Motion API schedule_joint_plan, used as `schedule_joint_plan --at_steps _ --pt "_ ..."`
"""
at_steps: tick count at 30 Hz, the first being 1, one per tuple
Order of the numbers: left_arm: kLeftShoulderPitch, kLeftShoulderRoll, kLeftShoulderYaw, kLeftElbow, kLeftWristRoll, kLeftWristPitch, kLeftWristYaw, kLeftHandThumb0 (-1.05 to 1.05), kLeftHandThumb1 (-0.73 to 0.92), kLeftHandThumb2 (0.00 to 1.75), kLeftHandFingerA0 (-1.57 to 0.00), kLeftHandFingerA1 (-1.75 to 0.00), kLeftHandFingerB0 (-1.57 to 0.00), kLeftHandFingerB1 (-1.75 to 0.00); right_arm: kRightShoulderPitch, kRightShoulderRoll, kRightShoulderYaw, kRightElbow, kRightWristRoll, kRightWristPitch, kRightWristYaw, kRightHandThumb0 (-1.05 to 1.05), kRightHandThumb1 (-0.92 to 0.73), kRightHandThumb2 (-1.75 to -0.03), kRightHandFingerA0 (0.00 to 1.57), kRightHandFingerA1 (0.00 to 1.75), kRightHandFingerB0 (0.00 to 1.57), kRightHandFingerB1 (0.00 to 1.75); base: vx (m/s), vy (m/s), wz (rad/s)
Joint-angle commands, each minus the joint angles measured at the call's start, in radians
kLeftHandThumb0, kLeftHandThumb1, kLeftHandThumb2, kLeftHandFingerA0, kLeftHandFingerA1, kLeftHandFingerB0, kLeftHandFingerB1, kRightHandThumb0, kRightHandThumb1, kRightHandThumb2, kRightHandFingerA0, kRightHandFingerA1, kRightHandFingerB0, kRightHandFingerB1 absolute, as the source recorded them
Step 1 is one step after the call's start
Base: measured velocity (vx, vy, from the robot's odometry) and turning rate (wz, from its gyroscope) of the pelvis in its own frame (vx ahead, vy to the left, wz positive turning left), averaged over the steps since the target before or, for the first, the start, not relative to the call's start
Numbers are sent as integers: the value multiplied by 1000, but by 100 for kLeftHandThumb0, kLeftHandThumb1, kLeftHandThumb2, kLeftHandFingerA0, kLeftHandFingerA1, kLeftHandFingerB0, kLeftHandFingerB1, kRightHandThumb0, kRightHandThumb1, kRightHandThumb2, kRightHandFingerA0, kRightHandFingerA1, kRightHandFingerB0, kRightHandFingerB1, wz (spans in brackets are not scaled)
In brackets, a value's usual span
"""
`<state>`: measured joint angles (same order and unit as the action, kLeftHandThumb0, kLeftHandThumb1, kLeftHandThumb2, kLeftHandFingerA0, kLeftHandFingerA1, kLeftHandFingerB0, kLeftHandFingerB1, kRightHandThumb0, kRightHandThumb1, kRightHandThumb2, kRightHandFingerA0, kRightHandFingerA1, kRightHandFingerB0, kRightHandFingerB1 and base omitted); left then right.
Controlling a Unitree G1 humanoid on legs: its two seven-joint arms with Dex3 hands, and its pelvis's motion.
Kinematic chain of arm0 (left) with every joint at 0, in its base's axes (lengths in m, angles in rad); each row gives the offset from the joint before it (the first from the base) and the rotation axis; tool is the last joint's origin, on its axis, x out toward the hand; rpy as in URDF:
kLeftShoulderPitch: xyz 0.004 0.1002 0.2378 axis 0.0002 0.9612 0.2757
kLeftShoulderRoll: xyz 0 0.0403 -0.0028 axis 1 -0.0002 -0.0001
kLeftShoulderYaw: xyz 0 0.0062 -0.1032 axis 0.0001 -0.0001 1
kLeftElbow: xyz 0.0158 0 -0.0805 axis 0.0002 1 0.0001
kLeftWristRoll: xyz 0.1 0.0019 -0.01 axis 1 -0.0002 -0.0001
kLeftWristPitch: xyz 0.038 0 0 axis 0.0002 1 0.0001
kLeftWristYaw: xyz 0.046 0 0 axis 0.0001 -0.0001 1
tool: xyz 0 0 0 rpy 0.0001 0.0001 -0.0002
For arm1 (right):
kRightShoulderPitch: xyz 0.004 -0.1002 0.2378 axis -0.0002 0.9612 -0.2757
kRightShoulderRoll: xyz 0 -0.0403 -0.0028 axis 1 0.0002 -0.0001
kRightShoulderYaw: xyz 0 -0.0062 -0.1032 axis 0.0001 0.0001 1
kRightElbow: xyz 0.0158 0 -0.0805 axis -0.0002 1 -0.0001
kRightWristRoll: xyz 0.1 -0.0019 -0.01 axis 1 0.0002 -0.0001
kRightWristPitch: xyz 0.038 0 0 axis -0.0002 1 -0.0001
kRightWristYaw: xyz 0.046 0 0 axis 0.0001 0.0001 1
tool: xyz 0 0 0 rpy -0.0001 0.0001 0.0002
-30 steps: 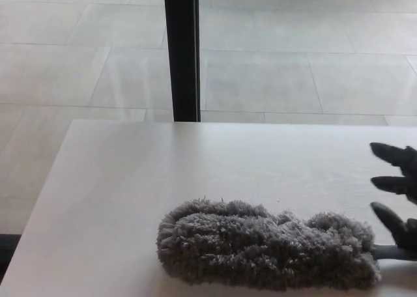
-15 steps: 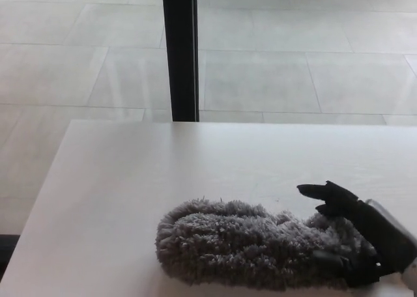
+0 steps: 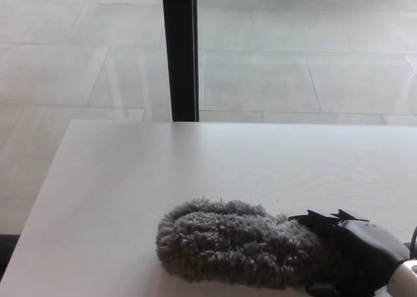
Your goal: The robot uses its right hand to pick up the duster kept in the middle of the desk and use it to wipe the desk by swiping its surface twice
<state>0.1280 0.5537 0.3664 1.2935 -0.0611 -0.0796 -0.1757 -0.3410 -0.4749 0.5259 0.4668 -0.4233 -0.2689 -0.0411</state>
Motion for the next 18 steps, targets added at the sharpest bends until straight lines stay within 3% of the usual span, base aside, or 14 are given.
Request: schedule_joint_plan --at_steps 1,3,4,5,6,7,9,10,11,14,15,16,17,18 --pt "-7 40 2 7 -11 5 -35 -54 64 60 -61 -61 -50 -47 -23 -54 226 217 -479 -134 -577 -49 -74 -61 47 115 19 49 0 0 0" --pt "-7 41 -3 5 -7 -1 -38 -55 64 60 -62 -61 -53 -48 -26 -42 264 235 -540 -114 -755 -46 -73 -68 72 157 28 63 0 0 0" --pt "-7 43 -10 6 1 -4 -36 -55 64 60 -62 -61 -53 -48 -29 -36 278 247 -558 -107 -818 -46 -73 -68 72 157 28 63 0 0 0" --pt "-9 43 -10 7 1 -5 -36 -55 64 59 -62 -60 -51 -47 -32 -23 286 264 -564 -106 -881 -53 -58 -97 101 130 30 67 0 0 0" --pt "-10 42 -5 7 -3 -4 -40 -54 64 60 -60 -61 -49 -47 -34 -15 291 277 -566 -108 -913 -43 -76 -66 81 168 31 72 0 0 0" --pt "-9 44 -6 8 -3 -5 -47 -54 66 60 -60 -60 -51 -47 -37 -3 299 294 -569 -109 -964 -43 -82 -66 84 175 32 80 0 0 0" --pt "-7 47 -24 10 17 -16 -40 -55 66 60 -63 -62 -55 -49 -35 6 309 300 -576 -90 -998 -44 -81 -66 85 175 37 86 0 0 0" --pt "-7 48 -31 10 25 -18 -35 -54 67 59 -65 -62 -57 -49 -34 8 314 300 -580 -81 -1008 -46 -80 -65 81 175 49 85 0 0 0" --pt "-9 48 -27 8 19 -10 -37 -52 65 59 -64 -63 -52 -50 -29 18 324 294 -590 -53 -1031 -43 -71 -62 84 175 73 103 0 0 0" --pt "-9 46 -13 7 2 -6 -53 -52 65 60 -63 -62 -51 -49 -18 41 336 283 -599 -18 -1068 -40 -68 -64 88 175 76 102 0 0 0" --pt "-11 47 -14 6 3 0 -54 -53 65 60 -62 -61 -50 -48 -15 47 339 276 -600 -11 -1077 -47 -49 -95 114 135 75 93 0 0 0" --pt "-10 47 -17 4 6 -2 -55 -53 65 60 -62 -62 -51 -48 -11 58 338 279 -590 -21 -1085 -40 -71 -64 83 175 71 111 0 0 0" --pt "-9 47 -18 4 7 -4 -56 -53 65 60 -62 -62 -51 -48 -11 62 339 282 -586 -26 -1091 -40 -71 -64 83 175 71 111 0 0 0" --pt "-12 48 -22 6 10 -5 -61 -49 67 60 -60 -60 -51 -48 3 76 338 269 -571 -23 -1063 -46 -51 -95 111 135 73 98 0 0 0"
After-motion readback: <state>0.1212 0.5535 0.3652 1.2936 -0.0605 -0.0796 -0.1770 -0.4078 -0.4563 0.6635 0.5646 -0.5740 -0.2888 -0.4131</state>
